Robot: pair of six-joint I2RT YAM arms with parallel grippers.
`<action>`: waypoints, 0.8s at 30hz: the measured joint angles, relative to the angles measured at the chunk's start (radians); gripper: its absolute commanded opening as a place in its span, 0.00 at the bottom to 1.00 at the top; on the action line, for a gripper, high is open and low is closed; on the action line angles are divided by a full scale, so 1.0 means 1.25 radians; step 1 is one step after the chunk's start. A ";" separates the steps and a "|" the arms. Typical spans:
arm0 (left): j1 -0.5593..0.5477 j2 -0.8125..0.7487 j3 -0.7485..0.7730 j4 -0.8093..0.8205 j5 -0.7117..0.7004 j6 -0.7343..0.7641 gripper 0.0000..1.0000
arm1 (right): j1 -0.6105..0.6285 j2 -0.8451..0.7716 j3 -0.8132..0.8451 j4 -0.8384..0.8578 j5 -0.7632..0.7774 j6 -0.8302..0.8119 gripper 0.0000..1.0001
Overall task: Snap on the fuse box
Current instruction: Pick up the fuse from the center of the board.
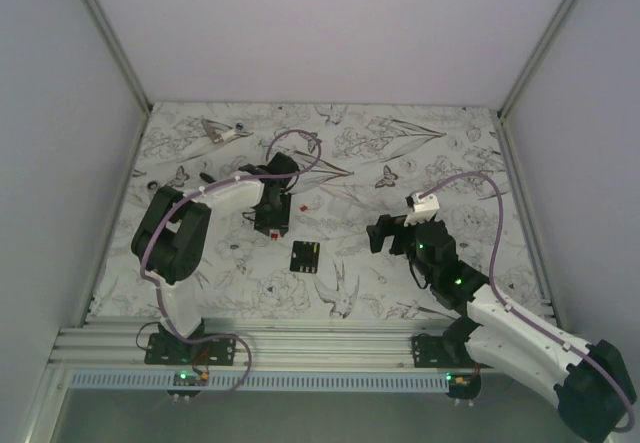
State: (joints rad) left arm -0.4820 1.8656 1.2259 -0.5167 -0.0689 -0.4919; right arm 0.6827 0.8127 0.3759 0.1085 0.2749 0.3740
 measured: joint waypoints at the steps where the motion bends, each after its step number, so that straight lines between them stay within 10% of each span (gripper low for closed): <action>1: 0.001 0.000 0.000 0.001 0.000 0.000 0.41 | 0.000 0.000 0.000 0.000 0.000 0.000 1.00; 24: 0.007 0.014 0.002 -0.002 -0.007 -0.016 0.32 | 0.000 0.004 0.000 0.000 0.000 0.000 1.00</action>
State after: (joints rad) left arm -0.4736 1.8828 1.2285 -0.5190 -0.0772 -0.5114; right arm 0.6827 0.8181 0.3759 0.1085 0.2745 0.3740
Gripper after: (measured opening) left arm 0.328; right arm 0.997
